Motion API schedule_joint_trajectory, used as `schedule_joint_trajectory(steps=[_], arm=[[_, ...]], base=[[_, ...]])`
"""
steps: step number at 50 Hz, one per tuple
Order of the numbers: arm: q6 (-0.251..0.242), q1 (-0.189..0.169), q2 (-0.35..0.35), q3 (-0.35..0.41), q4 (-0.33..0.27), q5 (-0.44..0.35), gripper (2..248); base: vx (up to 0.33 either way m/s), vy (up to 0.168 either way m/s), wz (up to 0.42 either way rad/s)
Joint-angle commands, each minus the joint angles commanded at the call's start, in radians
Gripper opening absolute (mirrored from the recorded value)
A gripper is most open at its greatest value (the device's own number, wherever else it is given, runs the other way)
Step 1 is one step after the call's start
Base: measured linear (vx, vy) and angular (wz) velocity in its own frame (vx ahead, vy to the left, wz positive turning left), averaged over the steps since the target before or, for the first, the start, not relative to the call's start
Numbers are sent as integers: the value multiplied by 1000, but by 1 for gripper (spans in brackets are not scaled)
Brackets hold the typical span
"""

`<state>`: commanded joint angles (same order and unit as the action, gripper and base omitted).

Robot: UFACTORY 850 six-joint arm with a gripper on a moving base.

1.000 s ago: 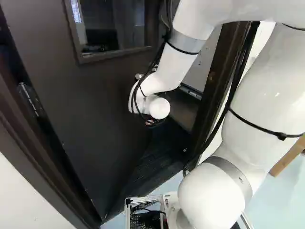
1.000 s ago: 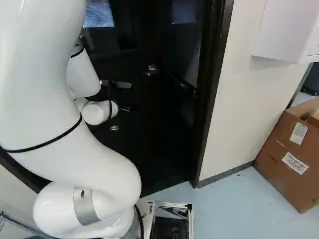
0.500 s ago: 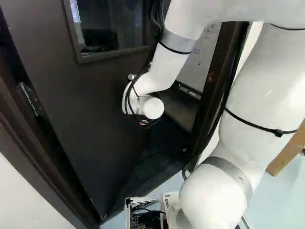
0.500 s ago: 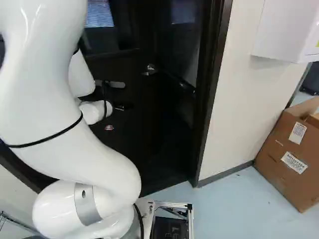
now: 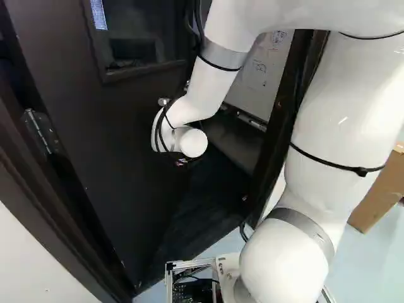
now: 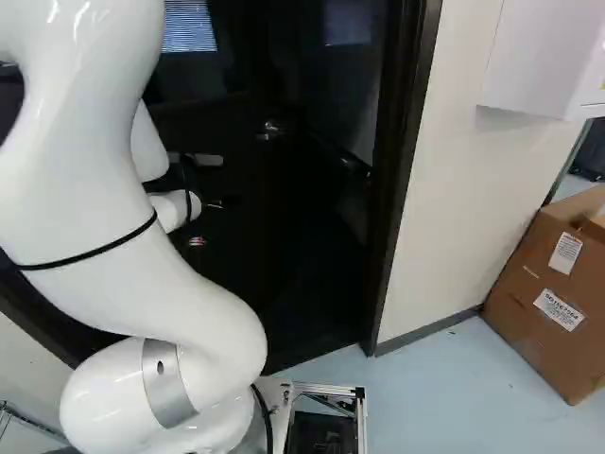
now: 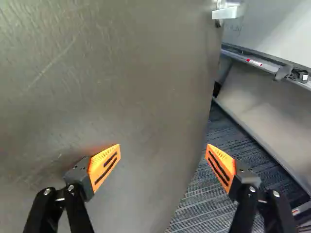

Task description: Open the door and move inside

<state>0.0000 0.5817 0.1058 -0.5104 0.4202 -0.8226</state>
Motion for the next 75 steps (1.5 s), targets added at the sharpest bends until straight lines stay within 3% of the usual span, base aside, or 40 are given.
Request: schedule_joint_trajectory(steps=[44, 75], arm=[[0, 116, 100, -111, -2, 0, 247], [0, 187, 180, -206, -62, 0, 247]], base=[[0, 0, 0], [0, 0, 0]])
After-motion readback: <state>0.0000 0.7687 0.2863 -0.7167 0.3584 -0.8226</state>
